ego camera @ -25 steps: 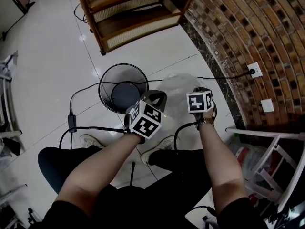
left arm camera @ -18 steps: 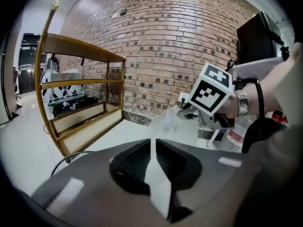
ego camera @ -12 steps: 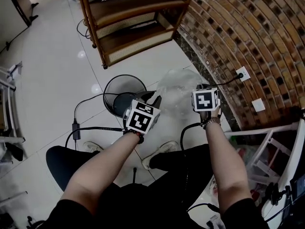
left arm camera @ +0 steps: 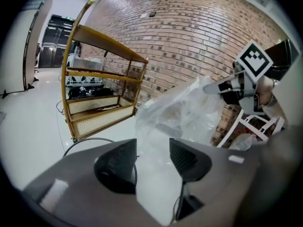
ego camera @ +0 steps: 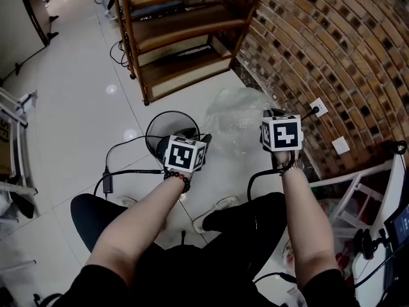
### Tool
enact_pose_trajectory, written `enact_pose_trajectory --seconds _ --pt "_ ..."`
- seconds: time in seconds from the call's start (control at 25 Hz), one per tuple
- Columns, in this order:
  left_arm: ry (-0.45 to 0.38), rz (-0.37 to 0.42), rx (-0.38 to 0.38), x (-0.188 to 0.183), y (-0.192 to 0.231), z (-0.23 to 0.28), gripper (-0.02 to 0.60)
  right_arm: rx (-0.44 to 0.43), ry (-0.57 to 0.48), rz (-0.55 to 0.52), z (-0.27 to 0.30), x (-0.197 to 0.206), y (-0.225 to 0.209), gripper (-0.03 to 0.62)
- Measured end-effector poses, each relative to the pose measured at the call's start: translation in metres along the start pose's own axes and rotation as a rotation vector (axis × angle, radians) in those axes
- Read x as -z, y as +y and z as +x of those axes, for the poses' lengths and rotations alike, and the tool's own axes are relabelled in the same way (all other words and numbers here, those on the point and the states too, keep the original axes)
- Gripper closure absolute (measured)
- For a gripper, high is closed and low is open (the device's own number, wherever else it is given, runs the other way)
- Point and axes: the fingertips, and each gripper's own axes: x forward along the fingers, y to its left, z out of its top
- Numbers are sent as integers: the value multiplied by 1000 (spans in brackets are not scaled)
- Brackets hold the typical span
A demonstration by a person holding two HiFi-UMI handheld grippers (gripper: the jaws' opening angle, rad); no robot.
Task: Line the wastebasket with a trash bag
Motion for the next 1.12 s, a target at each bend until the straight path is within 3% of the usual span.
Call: enact_pose_trajectory --seconds 0.36,0.68,0.76,1.12 --pt "-19 -226 -75 14 42 -26 339 -113 -123 -16 -52 -47 37 589" --pt "-71 -345 -86 24 68 -57 333 -190 -187 -46 -79 -74 68 589" --pt "-86 -347 -93 23 75 -70 348 -204 -194 -53 -82 -76 75 589" --pt "-137 -226 -125 9 97 -124 565 -256 -192 -78 -71 -67 113 589"
